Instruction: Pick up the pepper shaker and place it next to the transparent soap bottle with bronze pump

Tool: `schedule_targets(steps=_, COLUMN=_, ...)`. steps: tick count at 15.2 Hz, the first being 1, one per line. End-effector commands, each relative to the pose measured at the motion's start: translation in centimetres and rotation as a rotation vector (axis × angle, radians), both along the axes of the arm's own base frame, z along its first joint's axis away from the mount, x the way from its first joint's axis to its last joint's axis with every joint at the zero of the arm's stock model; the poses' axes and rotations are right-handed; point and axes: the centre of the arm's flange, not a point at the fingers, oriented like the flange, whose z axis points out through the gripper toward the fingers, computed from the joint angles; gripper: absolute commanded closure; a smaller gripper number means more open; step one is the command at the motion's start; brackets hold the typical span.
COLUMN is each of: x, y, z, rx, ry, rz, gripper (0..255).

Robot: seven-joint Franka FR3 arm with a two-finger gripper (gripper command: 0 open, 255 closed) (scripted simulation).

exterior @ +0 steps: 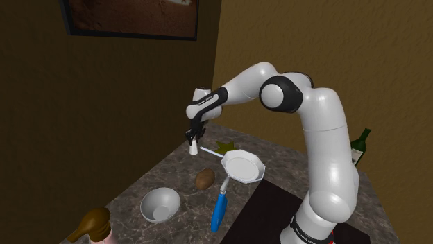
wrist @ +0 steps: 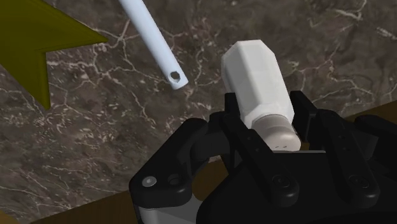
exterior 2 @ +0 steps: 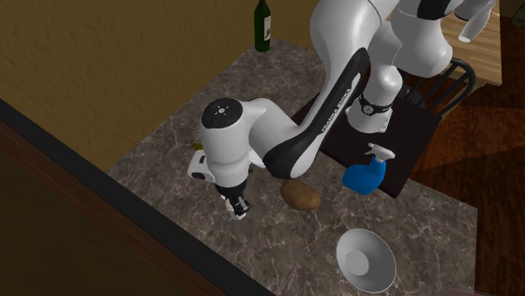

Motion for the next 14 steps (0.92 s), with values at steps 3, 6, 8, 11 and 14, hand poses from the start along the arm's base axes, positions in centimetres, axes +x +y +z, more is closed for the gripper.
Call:
schedule_targets(steps=3, x=0.0, y=-0.1, z=2.2, rx=0.000, ry=0.000, rz=0.000, gripper=255)
schedule_targets(steps=6, x=0.0, y=-0.1, z=3.7, rx=0.000, ry=0.000, rz=0.000, gripper=255)
schedule_targets(steps=8, x=0.0, y=-0.1, z=4.8, rx=0.000, ry=0.000, rz=0.000, gripper=255)
schedule_targets(steps=11, x=0.0, y=-0.1, z=6.4, rx=0.000, ry=0.000, rz=0.000, gripper=255)
schedule_targets(steps=14, x=0.0, y=-0.1, z=8.0, rx=0.000, ry=0.000, rz=0.000, gripper=255)
